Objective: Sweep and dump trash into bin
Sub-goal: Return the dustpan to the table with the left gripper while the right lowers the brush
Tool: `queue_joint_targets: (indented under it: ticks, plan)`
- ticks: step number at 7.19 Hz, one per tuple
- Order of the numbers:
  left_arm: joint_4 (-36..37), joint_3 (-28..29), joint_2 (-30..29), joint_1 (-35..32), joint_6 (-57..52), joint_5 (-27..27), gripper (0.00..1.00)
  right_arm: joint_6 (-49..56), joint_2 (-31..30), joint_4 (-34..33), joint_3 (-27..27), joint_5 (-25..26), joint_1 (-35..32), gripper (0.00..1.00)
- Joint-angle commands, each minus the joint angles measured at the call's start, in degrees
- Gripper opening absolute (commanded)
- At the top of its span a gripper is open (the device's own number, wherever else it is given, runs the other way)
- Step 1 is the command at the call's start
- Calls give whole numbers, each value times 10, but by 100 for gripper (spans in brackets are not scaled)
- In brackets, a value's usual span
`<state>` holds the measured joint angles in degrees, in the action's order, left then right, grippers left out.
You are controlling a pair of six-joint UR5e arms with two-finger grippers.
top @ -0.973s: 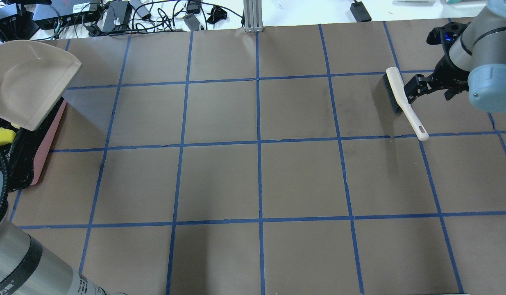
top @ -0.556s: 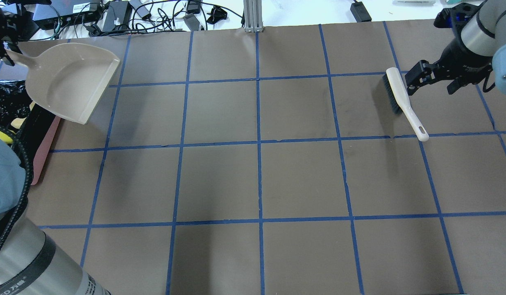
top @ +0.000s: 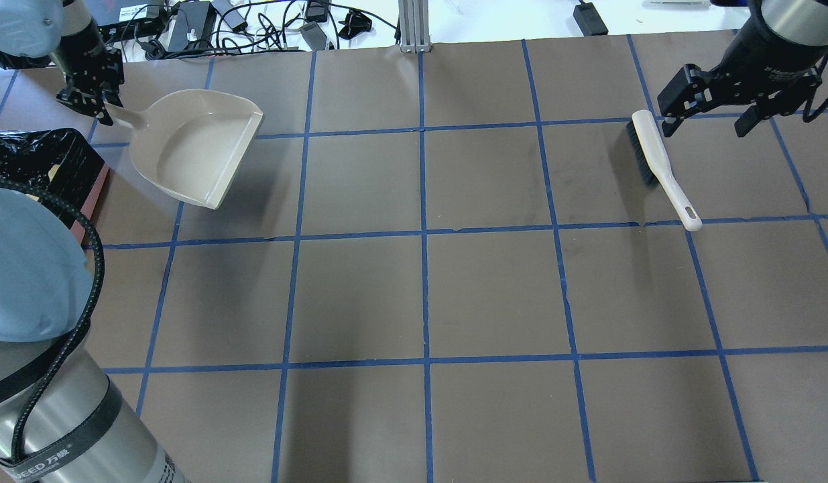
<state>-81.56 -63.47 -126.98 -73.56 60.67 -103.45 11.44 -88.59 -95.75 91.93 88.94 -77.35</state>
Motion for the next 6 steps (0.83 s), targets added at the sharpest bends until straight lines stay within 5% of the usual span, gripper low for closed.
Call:
queue_joint_targets:
  ticks: [1,4,6]
  plan:
    - [42,-9,-29,-26,83,16,0,-38,-9,14,-2,15,-54,100]
    - [42,-23,-33,-46,163,25,0,-90,-8,17,-2,12,-111,100]
    - [80,-87,-1,-58,194,23,0,-127,-8,25,-2,10,-134,100]
